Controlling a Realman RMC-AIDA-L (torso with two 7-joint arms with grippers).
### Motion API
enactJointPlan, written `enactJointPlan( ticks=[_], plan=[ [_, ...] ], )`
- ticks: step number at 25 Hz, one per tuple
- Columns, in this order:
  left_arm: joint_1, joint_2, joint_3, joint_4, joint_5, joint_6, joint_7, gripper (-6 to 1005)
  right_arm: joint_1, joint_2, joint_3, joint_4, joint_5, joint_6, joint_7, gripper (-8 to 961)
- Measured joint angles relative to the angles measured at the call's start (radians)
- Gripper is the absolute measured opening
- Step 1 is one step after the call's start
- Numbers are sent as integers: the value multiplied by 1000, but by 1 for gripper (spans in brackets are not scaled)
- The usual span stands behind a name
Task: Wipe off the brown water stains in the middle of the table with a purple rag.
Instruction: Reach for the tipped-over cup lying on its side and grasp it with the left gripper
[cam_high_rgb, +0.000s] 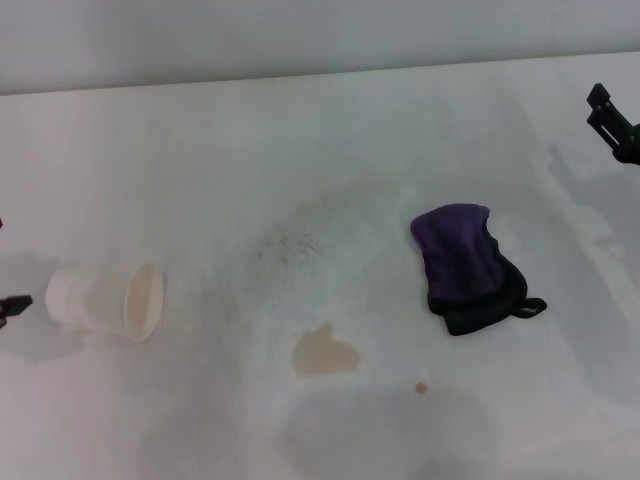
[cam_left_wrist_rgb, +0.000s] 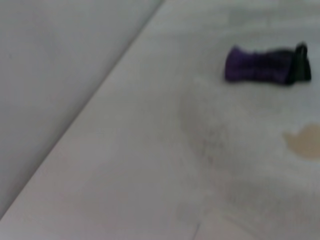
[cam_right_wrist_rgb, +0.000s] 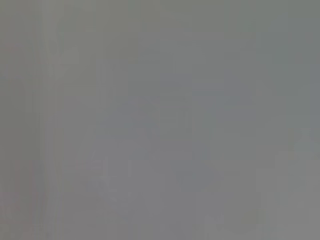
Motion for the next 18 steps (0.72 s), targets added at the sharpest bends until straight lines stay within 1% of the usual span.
enactJointPlan(
  ticks=[2,3,4,6,8,13,18],
  plan=[
    [0,-33,3,22,67,-6,37,833,0,0,0,4,-1,-8,0,872],
    [1,-42,9,25,86,-14,51,834,0,0,0,6,-1,-11,0,872],
    [3,-47,16,25,96,-22,61,834,0,0,0,9,-1,-14,0,872],
    [5,-49,32,22,103,-37,69,834,1,0,0,11,-2,-16,0,872],
    [11,-49,94,-3,118,-102,95,834,0,0,-1,11,-2,-17,-1,872],
    [1,-48,147,-71,134,-156,156,834,0,0,0,12,-4,-28,-1,872],
    [-14,-48,209,-128,181,-208,190,833,-4,0,0,13,-4,-37,-2,872]
  ],
)
